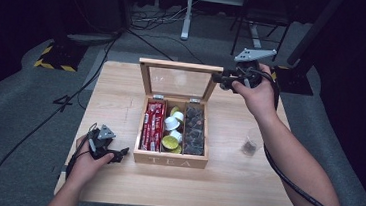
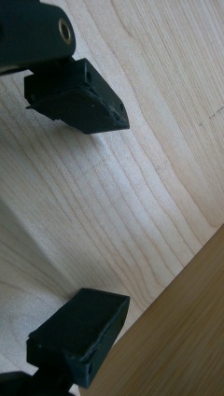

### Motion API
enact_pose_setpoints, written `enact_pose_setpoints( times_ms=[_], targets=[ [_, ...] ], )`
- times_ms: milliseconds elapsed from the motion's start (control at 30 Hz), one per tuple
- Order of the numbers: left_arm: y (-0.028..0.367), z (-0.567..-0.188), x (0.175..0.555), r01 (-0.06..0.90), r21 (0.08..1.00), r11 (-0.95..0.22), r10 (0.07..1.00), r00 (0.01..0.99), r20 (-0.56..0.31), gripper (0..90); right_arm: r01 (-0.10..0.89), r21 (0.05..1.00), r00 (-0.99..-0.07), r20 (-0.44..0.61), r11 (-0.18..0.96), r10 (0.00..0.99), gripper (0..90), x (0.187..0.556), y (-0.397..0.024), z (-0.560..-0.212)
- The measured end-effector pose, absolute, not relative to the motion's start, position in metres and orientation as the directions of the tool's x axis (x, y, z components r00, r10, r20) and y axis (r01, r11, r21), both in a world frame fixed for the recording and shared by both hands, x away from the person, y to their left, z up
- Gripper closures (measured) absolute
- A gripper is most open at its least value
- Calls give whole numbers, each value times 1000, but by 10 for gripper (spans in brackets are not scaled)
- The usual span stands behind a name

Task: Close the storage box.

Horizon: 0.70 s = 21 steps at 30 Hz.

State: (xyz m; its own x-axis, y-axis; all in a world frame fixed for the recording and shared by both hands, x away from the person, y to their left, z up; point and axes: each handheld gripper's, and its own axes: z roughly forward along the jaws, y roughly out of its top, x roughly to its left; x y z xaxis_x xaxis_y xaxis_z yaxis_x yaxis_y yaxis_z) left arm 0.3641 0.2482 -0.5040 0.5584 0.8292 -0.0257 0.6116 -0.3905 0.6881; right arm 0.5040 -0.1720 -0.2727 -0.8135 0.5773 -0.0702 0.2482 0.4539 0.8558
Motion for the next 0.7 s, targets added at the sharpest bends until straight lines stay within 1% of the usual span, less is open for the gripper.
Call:
enact_pose_setpoints(
  times_ms=[267,433,700],
  targets=[
    [248,-504,364,612,690,-387,830,557,-28,147,245,843,-830,-73,479,553,609,477,-174,-282],
    [248,-504,364,612,690,-386,831,556,-28,147,222,837,-828,-110,500,550,603,460,-173,-289],
    [248,-504,364,613,687,-391,831,556,-24,148,221,835,-835,-104,503,540,575,438,-176,-306]
  ],
)
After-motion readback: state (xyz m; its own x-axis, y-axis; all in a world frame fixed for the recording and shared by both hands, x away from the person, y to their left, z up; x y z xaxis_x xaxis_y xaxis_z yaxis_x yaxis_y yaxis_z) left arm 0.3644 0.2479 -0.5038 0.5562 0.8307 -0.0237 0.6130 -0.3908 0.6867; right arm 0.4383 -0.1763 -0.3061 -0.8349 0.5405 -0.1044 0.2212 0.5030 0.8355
